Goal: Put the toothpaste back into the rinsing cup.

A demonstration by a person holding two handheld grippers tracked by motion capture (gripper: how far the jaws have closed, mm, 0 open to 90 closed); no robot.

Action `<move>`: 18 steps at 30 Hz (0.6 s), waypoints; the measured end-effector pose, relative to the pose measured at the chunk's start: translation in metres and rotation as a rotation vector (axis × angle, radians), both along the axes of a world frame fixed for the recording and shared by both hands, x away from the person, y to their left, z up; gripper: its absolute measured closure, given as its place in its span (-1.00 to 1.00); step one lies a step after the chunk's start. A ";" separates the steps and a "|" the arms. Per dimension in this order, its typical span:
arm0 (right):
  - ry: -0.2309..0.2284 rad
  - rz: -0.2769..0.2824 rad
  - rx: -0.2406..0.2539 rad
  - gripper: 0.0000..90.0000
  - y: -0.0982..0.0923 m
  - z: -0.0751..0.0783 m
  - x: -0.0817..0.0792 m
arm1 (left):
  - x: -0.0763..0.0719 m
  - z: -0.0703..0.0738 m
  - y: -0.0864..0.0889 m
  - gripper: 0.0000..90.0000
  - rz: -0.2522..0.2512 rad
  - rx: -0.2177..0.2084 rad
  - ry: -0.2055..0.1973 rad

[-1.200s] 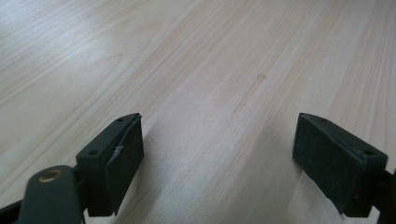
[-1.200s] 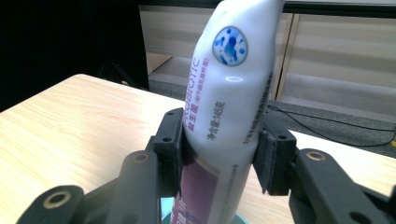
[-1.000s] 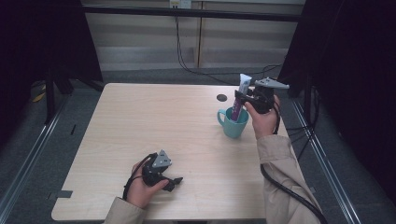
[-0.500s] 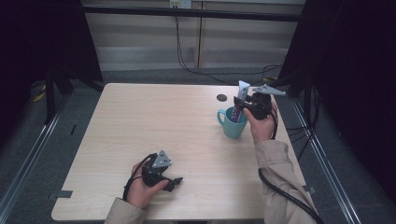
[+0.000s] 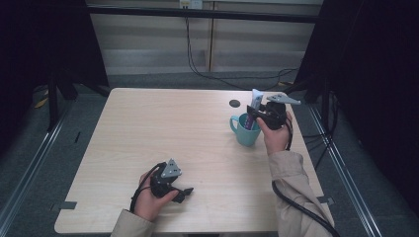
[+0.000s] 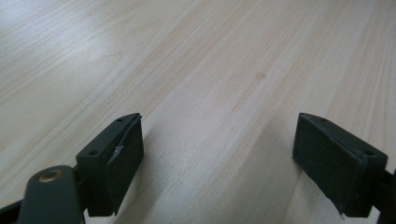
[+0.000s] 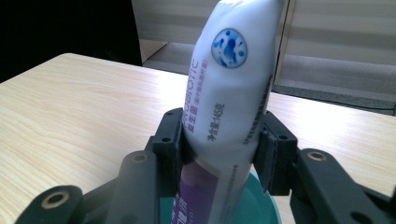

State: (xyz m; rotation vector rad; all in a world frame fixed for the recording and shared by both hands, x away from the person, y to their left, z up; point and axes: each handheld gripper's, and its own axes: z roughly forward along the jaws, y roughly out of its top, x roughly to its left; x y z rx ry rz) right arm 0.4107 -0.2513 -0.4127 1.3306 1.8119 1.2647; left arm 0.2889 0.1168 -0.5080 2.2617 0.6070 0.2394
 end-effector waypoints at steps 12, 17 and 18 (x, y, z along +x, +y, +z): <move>0.019 -0.006 0.007 0.26 -0.003 -0.008 -0.001 | 0.000 0.000 0.000 -0.64 0.000 0.001 0.001; 0.018 -0.003 0.013 0.26 -0.005 -0.011 -0.002 | 0.000 0.000 0.000 -0.64 0.000 0.001 0.000; 0.019 0.002 0.014 0.26 -0.005 -0.011 -0.002 | 0.000 0.000 0.000 -0.64 0.001 0.001 0.000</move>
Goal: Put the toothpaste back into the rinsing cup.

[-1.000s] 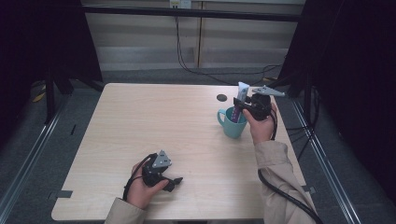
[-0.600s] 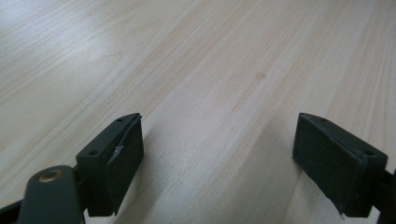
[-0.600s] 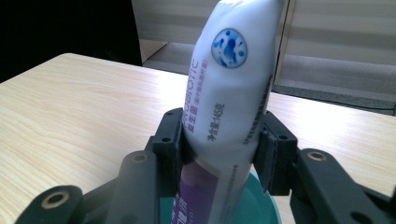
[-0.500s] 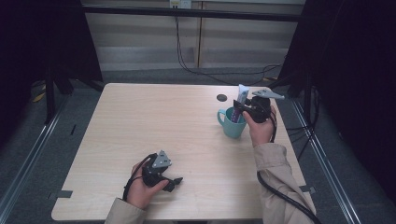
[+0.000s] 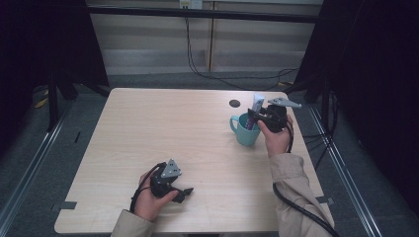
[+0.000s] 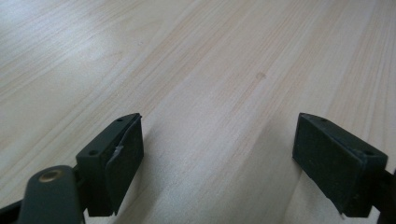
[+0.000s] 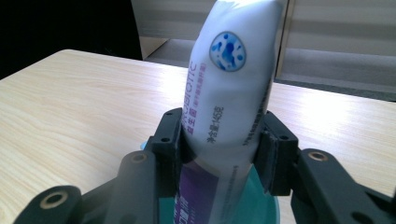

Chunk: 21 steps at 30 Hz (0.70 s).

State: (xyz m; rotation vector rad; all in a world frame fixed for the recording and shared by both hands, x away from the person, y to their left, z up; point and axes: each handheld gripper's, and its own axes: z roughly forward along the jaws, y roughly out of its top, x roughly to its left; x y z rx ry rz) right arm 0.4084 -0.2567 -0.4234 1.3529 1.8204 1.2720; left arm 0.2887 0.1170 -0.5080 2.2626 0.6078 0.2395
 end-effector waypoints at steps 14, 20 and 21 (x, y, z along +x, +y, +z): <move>0.005 0.007 -0.013 0.22 -0.005 0.001 -0.001 | -0.001 0.000 0.000 -0.64 0.001 -0.001 0.002; 0.009 -0.004 -0.006 0.21 -0.008 0.001 -0.001 | -0.001 0.000 0.000 -0.64 0.002 -0.003 0.003; 0.008 -0.003 -0.007 0.20 -0.008 0.001 -0.002 | -0.001 0.000 0.000 -0.64 0.002 -0.004 0.003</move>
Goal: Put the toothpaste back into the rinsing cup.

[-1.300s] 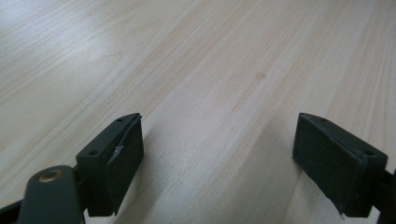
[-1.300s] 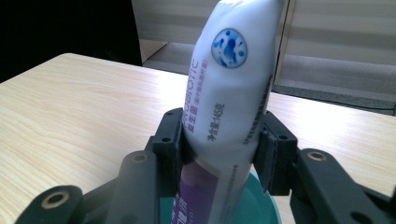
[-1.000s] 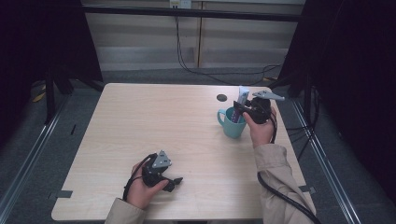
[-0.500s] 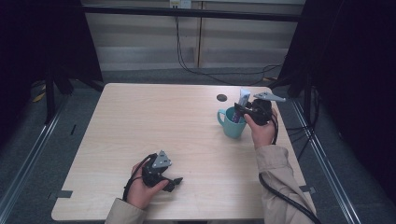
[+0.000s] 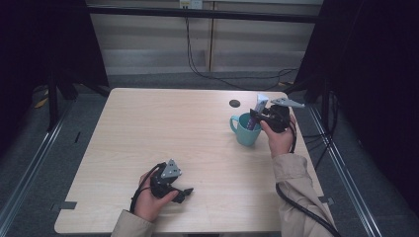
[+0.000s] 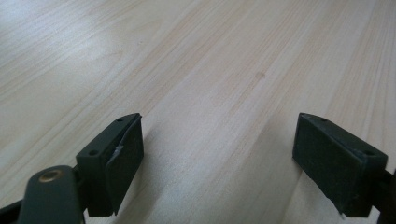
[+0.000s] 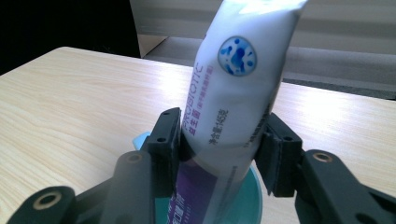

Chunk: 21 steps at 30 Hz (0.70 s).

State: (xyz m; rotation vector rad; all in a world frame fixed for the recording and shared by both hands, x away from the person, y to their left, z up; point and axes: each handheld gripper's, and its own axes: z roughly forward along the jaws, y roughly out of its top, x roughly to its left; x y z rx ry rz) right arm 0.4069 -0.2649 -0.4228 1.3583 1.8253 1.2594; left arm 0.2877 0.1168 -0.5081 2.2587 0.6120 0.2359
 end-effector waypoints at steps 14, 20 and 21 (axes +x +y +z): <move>0.005 -0.020 0.010 0.17 -0.005 -0.002 0.000 | 0.000 0.000 0.000 -0.64 0.000 -0.001 -0.003; 0.008 -0.031 0.018 0.15 -0.009 -0.003 0.000 | 0.000 0.000 0.000 -0.64 0.000 -0.001 -0.003; 0.007 -0.033 0.018 0.15 -0.009 -0.003 0.000 | 0.000 0.000 0.000 -0.64 0.000 -0.001 -0.003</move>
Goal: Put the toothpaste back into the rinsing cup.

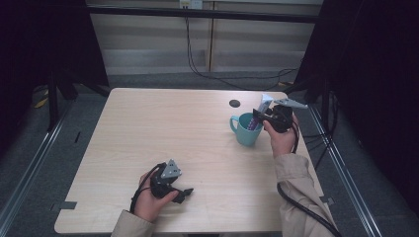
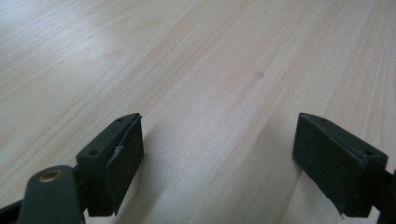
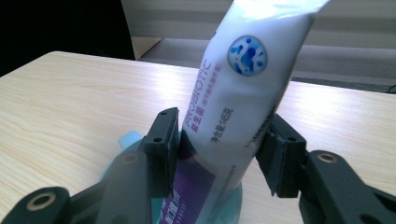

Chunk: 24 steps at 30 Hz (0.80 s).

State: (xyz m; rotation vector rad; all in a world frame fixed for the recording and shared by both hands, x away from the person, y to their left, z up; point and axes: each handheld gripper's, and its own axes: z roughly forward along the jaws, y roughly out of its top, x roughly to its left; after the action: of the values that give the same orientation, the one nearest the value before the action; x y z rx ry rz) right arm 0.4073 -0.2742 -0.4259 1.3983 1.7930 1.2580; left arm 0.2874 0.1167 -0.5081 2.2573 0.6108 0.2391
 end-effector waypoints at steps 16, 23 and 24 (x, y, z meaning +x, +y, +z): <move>-0.001 -0.007 0.001 0.13 -0.002 0.000 0.000 | 0.000 0.000 0.000 -0.64 0.001 0.001 0.000; 0.007 -0.015 -0.001 0.02 -0.003 0.000 0.001 | 0.000 0.000 0.000 -0.64 0.000 0.000 0.000; 0.011 -0.020 -0.001 0.02 -0.003 0.000 0.001 | 0.000 0.000 0.000 -0.64 0.000 0.001 0.000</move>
State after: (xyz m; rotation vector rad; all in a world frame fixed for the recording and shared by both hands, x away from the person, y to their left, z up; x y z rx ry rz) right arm 0.4080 -0.2773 -0.4262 1.4214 1.7824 1.2410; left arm 0.2874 0.1168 -0.5081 2.2580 0.6110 0.2391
